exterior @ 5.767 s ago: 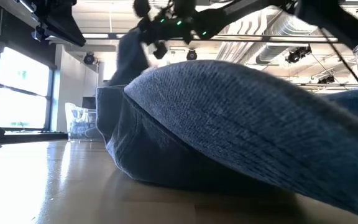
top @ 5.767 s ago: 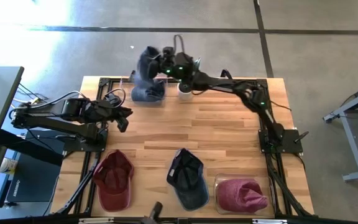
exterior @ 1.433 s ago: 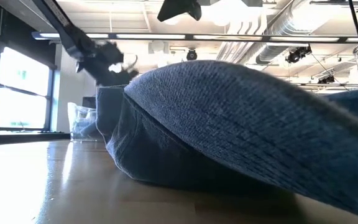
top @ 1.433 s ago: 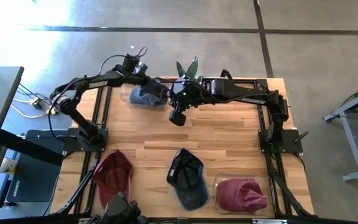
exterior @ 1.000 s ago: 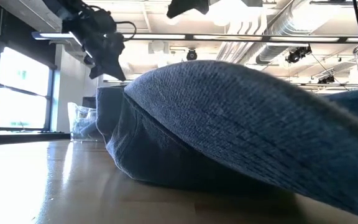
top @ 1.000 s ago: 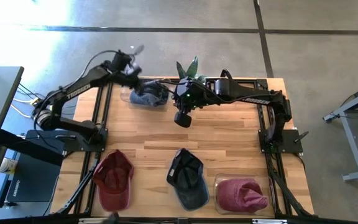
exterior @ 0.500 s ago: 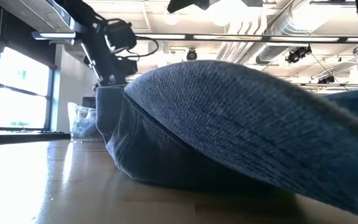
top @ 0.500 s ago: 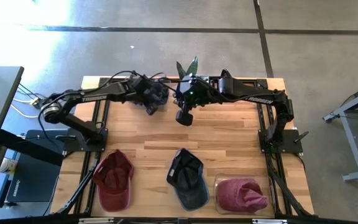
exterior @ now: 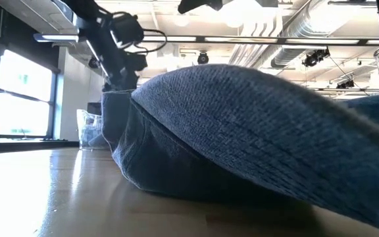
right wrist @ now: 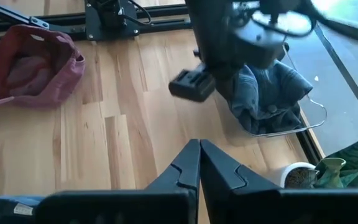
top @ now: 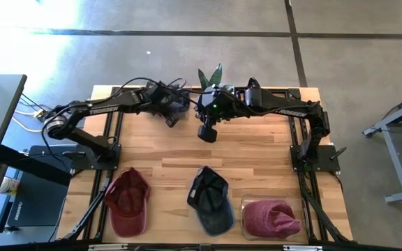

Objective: Pick & Place hat
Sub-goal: Put the right blue cap into the top transparent bin, then put the red cap into the bottom transparent bin

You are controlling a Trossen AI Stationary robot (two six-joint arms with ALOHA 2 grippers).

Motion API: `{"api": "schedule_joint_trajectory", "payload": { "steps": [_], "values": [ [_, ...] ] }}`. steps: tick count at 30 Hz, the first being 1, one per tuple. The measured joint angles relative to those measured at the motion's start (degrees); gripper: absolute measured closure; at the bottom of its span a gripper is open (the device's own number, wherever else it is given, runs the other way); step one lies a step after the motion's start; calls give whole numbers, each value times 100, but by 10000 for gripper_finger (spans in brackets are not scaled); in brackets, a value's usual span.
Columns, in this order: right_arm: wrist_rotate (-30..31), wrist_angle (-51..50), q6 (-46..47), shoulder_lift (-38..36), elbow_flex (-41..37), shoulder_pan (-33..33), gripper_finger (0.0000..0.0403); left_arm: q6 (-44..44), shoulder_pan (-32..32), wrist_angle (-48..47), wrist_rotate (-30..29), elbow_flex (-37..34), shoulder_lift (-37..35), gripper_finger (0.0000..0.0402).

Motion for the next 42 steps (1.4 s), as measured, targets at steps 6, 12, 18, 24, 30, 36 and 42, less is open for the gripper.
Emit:
{"api": "schedule_joint_trajectory", "payload": {
  "steps": [6,12,18,24,30,36,42],
  "values": [
    [19,9,-5,2,0,-2,401,-223,295,-393,-106,24,-219,401],
    [18,33,-18,2,0,-2,397,-226,472,731,-111,-501,122,401],
    [-23,3,-16,2,0,-2,400,-380,458,1373,480,-667,476,401],
    [-127,-269,202,2,-41,-2,394,-444,450,519,585,38,123,401],
    [-398,-242,738,0,-885,-2,385,-75,290,-1211,574,1085,-530,401],
    [-494,684,1413,-356,-2387,-46,312,-966,-477,-2786,448,1440,-1174,401],
    [-1044,1945,1973,-1140,-3832,-324,209,-3276,-2095,-4008,297,1075,-1663,401]
  ]
}}
